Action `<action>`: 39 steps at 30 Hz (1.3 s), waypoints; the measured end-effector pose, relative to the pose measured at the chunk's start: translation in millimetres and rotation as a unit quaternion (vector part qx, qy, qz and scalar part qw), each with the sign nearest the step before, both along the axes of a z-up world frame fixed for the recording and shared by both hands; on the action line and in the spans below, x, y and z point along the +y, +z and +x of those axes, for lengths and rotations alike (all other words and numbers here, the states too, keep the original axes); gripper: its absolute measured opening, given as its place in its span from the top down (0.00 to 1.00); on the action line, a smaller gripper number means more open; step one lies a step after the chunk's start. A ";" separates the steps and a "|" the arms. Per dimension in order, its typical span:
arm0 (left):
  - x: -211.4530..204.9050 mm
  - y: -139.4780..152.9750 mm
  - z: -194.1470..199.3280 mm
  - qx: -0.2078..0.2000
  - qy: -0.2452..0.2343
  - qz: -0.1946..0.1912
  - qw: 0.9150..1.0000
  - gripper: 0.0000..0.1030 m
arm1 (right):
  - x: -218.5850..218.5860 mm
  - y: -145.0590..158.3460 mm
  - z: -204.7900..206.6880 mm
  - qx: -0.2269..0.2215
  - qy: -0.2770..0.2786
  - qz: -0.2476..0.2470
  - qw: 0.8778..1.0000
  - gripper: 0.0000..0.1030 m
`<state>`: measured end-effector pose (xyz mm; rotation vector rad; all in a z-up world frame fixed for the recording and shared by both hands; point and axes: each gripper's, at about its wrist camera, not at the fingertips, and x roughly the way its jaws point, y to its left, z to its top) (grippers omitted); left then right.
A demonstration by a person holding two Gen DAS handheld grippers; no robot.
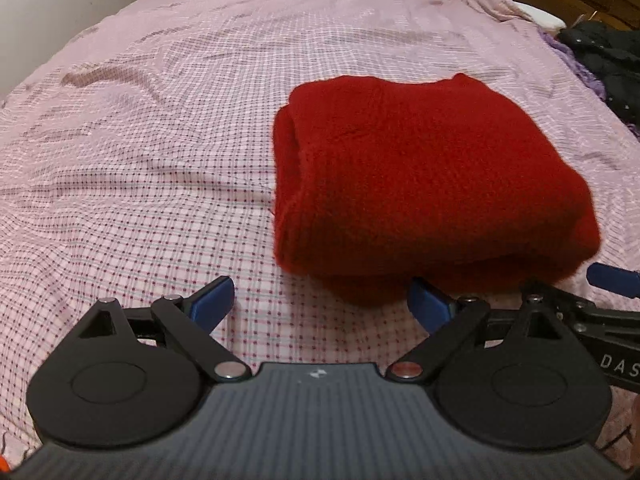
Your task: Fold small clothes
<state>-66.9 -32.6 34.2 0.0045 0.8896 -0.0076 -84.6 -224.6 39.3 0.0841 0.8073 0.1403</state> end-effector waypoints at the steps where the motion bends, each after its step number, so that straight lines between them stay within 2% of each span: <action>1: 0.2 -1.4 2.6 0.000 0.001 0.002 1.000 0.06 | -0.2 -1.5 2.9 0.002 -0.001 0.002 1.000 0.19; 39: 2.3 -6.5 10.4 0.009 0.004 -0.008 1.000 0.06 | 3.5 -4.2 9.0 0.013 0.005 0.012 1.000 0.19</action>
